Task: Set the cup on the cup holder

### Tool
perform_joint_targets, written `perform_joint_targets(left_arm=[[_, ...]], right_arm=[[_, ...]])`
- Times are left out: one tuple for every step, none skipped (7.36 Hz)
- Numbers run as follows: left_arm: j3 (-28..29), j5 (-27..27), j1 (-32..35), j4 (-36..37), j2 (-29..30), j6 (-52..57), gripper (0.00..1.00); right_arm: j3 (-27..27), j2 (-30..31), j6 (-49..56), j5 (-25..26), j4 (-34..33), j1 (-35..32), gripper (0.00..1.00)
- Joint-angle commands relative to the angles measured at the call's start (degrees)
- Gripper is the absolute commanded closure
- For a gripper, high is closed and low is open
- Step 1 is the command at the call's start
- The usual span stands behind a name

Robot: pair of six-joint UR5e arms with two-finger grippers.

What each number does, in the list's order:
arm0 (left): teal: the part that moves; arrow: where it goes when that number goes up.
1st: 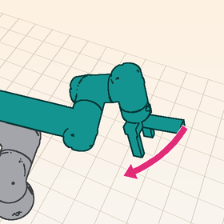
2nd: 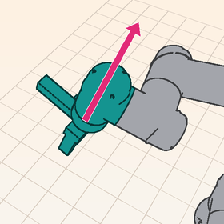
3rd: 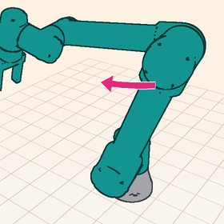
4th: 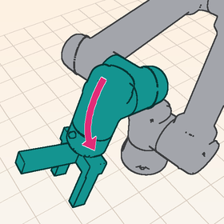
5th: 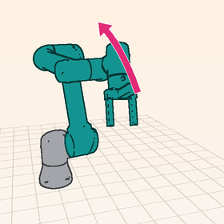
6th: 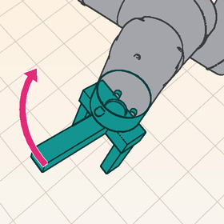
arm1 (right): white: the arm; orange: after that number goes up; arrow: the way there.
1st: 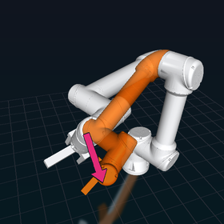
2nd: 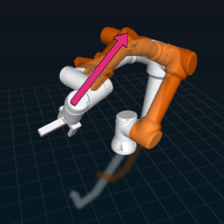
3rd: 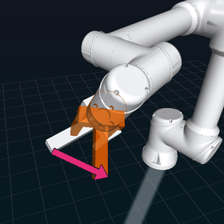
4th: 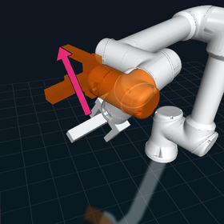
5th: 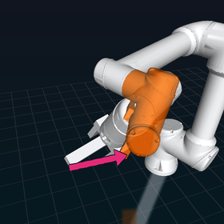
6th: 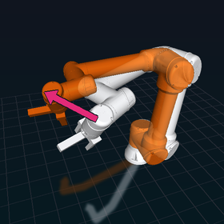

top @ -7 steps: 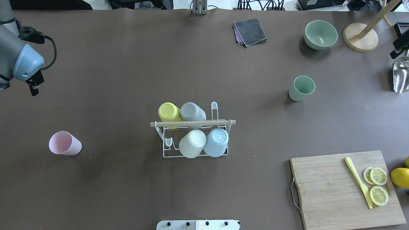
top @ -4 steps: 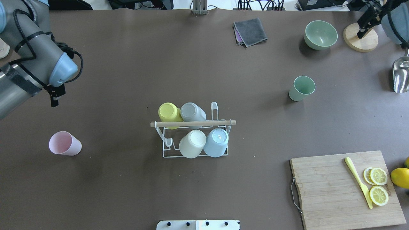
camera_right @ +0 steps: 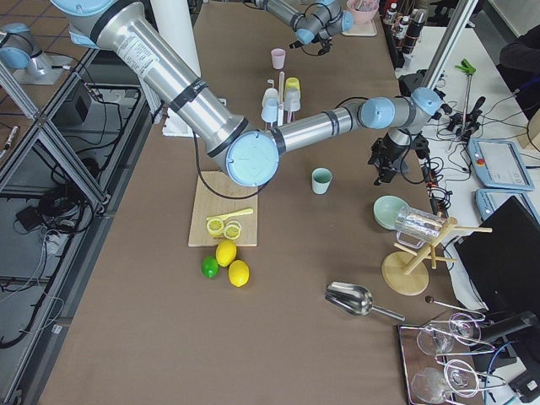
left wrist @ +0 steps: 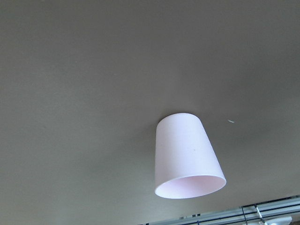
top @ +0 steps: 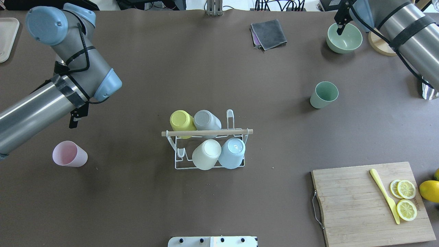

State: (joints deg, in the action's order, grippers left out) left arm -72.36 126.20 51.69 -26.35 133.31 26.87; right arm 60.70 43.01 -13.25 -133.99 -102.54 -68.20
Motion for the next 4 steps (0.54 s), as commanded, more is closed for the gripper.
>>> perform_joint_targets(left_arm=[[3.26, -1.92, -2.71, 1.65, 0.89, 0.47, 0.02], [4.24, -3.05, -4.56, 0.96, 1.33, 0.29, 0.02], [5.03, -4.98, -5.01, -0.61, 1.42, 0.12, 0.02], [6.52, -6.3, -5.97, -0.72, 2.2, -1.54, 0.02]], right_arm=[[-8.08, -4.91, 0.68, -0.92, 0.15, 3.42, 0.0], [-14.93, -9.82, 0.86, -0.74, 0.06, 4.82, 0.0], [-18.13, -11.09, 2.6, -0.83, 0.14, 5.88, 0.0], [-21.29, -11.62, 7.05, -0.57, 0.06, 6.24, 0.0]])
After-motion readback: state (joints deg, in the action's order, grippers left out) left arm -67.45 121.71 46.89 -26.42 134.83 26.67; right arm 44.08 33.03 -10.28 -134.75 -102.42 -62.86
